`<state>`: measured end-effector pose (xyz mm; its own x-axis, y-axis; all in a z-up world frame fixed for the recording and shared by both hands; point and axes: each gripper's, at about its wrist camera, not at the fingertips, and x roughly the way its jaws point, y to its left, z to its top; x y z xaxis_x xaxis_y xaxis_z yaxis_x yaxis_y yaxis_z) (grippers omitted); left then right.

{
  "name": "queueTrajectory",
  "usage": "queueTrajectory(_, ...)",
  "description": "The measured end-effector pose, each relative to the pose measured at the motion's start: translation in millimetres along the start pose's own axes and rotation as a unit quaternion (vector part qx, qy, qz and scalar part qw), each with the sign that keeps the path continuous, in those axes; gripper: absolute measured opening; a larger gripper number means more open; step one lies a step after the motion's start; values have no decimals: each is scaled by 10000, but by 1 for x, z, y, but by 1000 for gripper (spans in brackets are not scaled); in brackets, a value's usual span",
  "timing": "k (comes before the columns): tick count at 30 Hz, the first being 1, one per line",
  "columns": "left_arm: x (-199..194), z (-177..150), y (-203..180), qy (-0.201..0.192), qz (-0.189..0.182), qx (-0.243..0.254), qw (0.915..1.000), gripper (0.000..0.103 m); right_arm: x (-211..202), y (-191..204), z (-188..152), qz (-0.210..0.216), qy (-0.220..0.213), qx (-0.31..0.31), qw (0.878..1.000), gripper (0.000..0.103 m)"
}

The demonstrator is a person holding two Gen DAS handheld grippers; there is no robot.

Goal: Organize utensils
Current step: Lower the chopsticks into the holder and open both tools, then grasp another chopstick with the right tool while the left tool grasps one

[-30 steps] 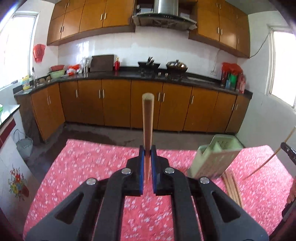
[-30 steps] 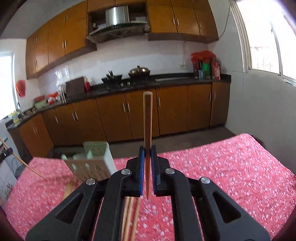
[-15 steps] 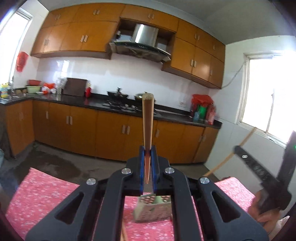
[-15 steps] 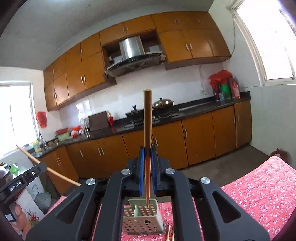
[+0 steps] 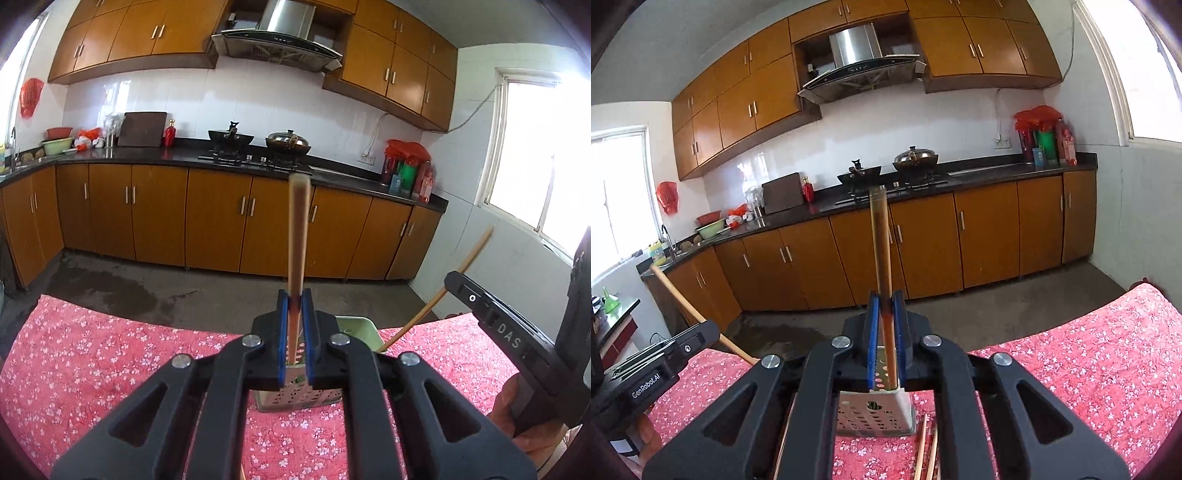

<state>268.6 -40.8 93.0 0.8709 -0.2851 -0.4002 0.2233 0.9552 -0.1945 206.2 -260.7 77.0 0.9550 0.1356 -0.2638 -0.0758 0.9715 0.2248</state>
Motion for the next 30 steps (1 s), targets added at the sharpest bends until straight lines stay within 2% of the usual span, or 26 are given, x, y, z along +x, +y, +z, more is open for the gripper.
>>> queueTrajectory(1, -2, 0, 1, -21, 7, -23, 10000, 14, 0, 1, 1, -7, -6, 2, 10000, 25)
queueTrajectory(3, -9, 2, 5, -107, 26, -70, 9999, 21, -5, 1, 5, -35, -73, 18, 10000, 33)
queueTrajectory(4, -13, 3, 6, -156, 39, -92, 9998, 25, -8, 1, 7, -50, -111, 8, 9999, 33)
queueTrajectory(11, -66, 6, 30, -661, 171, -377, 9970, 33, -48, -25, 13, -320, -369, 241, 9985, 33)
queueTrajectory(15, -92, -9, 56, -709, 486, -557, 9947, 34, -52, -56, -12, -737, 84, 426, 9963, 33)
queueTrajectory(17, -94, -24, 68, -508, 728, -549, 9945, 35, -39, -70, -39, -903, 669, 395, 9929, 33)
queueTrajectory(19, -84, -45, 80, -117, 994, -465, 9939, 35, -25, -75, -66, -906, 1212, 375, 9878, 32)
queueTrajectory(21, -68, -72, 90, 397, 1274, -324, 9905, 35, -11, -77, -98, -782, 1830, 362, 9793, 26)
queueTrajectory(22, -62, -82, 93, 584, 1300, -300, 9893, 35, -4, -76, -116, -678, 2131, 332, 9741, 24)
queueTrajectory(26, -45, -123, 96, 1203, 1173, -282, 9854, 35, 7, -61, -160, -525, 2684, 102, 9618, 24)
queueTrajectory(30, -36, -154, 90, 1572, 1002, -210, 9822, 35, 14, -52, -185, -551, 2931, -83, 9545, 24)
